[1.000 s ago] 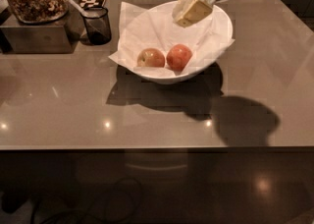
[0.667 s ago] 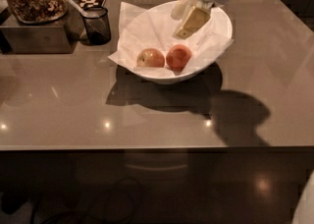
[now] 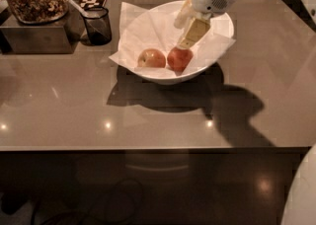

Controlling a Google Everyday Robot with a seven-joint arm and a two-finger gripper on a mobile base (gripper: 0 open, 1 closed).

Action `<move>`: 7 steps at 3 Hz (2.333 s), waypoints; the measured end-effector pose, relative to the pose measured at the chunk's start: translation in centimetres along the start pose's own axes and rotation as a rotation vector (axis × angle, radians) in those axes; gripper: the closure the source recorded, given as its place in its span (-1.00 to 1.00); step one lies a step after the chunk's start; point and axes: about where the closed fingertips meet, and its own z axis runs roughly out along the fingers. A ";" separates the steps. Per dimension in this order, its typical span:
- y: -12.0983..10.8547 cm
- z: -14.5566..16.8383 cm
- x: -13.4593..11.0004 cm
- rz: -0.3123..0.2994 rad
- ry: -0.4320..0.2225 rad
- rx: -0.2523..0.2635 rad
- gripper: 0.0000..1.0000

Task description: Pick apple from white bowl

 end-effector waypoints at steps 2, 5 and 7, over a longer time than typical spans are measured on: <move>-0.1 2.5 3.0 0.014 0.032 -0.035 -0.40; -1.2 5.6 3.9 0.039 0.003 -0.062 -0.70; -2.4 5.9 4.3 0.088 -0.019 -0.032 -0.62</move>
Offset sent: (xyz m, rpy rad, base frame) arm 0.0126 -0.0234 -0.0521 -0.0493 0.0642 0.0033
